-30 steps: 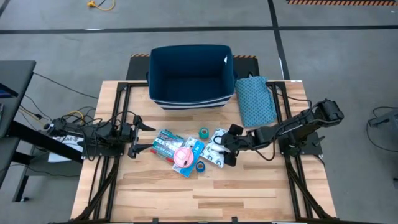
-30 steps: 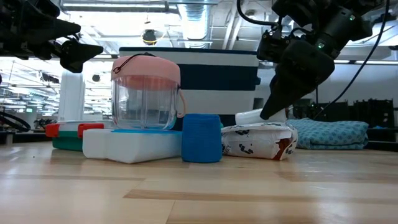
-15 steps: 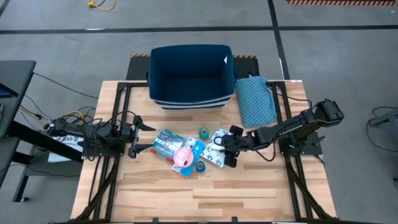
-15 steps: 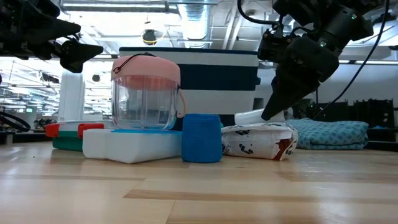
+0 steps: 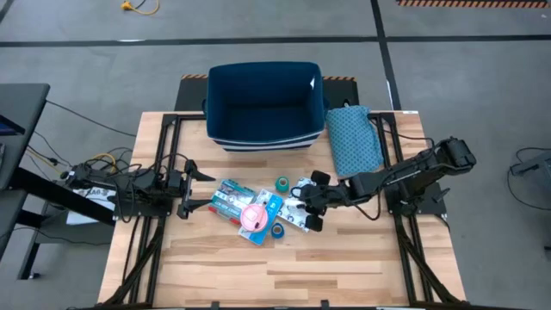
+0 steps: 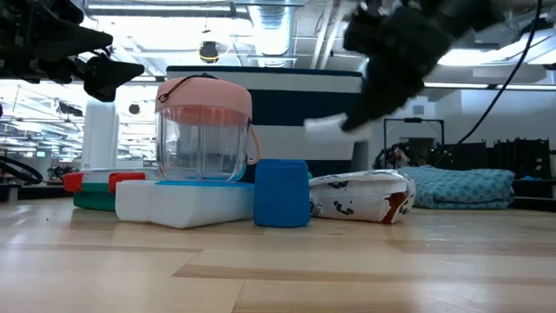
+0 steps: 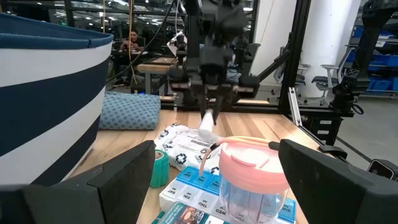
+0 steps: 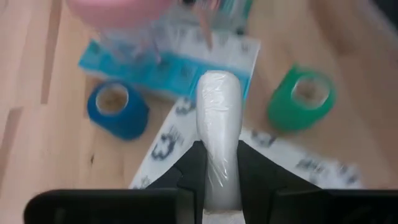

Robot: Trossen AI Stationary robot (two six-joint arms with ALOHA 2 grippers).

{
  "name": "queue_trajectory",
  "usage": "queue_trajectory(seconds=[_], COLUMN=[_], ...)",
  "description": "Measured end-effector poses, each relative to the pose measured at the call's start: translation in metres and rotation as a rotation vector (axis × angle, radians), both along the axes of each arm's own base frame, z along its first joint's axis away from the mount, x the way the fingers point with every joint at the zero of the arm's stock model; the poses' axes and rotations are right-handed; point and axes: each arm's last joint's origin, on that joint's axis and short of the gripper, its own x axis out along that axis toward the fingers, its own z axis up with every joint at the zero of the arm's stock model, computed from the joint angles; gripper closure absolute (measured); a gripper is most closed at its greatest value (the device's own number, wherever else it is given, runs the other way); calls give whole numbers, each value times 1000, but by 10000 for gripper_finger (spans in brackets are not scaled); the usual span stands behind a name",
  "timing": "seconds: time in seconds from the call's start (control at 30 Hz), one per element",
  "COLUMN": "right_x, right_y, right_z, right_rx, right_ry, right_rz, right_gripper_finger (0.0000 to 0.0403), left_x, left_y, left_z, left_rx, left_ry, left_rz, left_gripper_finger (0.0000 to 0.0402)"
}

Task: Pack medical supplies into shirt
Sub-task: Put the rolled gauze bag into the blue patterned shirt

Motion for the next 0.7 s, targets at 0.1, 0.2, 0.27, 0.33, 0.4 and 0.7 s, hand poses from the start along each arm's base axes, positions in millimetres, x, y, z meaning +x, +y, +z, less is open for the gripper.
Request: queue_trajectory(seconds=[0.1, 0.2, 0.27, 0.33, 0.4, 0.7], right_x=[11, 24, 32, 37, 39, 35], right_y=[-8, -22, -34, -48, -60, -109], right_z=[24, 57, 82, 110, 136, 191], right_rx=[-73, -143, -193, -252, -330, -638], right_ry=[-15, -66, -122, -174, -214, -244], right_rz=[37, 58, 55, 36, 30, 42], right_gripper_finger=[341, 340, 340, 340, 340, 340], left_x=[0, 0, 0, 0, 0, 0], left_y=[0, 0, 0, 0, 0, 0], left_z=[0, 0, 0, 0, 0, 0], left_rx=[0, 0, 0, 0, 0, 0], left_ry=[0, 0, 0, 0, 0, 0], left_rz=[0, 0, 0, 0, 0, 0], left_gripper_finger=[68, 68, 68, 68, 68, 68])
